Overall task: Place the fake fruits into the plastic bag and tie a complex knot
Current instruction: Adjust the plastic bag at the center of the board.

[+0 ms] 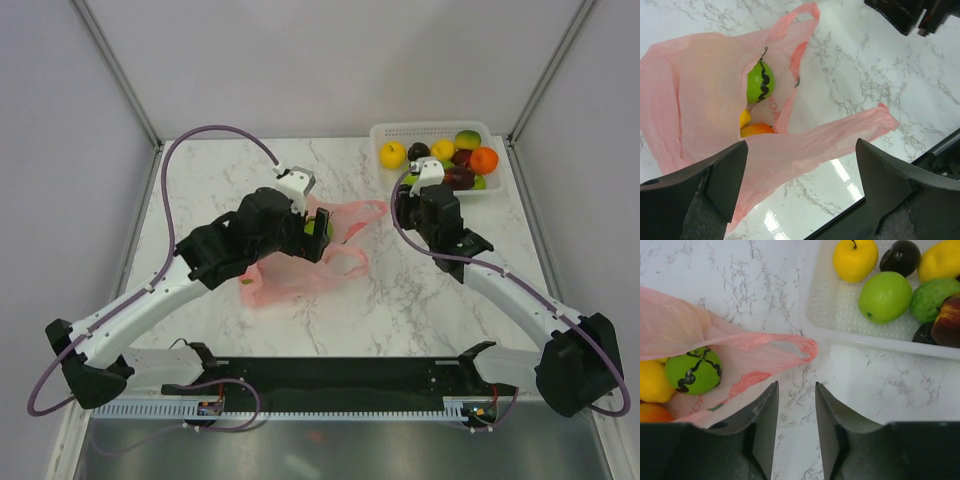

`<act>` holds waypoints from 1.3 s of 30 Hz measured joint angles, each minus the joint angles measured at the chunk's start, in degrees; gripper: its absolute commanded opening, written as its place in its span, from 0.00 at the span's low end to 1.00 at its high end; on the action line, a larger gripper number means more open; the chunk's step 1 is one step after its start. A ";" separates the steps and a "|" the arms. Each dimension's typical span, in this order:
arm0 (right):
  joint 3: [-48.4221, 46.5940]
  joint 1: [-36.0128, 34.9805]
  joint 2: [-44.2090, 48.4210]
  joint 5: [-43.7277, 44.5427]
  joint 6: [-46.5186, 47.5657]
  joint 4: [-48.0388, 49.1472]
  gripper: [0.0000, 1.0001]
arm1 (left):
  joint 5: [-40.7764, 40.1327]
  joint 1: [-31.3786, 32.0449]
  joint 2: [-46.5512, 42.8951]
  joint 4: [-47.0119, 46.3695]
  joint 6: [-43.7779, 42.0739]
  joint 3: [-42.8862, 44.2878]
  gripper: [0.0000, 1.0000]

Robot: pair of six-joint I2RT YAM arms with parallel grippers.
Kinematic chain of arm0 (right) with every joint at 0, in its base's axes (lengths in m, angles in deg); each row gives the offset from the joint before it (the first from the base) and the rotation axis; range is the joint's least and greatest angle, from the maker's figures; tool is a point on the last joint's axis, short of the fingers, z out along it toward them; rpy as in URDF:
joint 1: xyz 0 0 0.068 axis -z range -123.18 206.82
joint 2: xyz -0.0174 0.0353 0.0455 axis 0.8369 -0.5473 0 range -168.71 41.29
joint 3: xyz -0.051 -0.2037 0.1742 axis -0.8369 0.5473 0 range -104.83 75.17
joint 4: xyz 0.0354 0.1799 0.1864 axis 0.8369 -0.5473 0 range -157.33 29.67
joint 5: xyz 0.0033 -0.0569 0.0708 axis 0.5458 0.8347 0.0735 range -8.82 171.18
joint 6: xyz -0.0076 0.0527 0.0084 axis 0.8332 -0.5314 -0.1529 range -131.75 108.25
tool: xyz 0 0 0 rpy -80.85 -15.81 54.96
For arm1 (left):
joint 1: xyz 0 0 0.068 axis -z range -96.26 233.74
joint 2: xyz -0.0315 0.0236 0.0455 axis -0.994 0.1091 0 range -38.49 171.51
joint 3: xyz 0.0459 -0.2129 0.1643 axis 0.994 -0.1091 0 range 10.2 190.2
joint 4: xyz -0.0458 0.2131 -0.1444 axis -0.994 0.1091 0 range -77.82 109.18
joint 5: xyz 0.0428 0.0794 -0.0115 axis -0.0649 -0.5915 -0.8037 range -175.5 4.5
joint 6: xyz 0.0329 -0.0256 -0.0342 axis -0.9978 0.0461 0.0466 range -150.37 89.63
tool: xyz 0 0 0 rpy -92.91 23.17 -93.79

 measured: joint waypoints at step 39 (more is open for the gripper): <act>4.52 11.87 9.14 -6.34 -11.08 -2.29 0.48 | -30.01 18.67 19.78 -5.18 56.15 1.97 0.02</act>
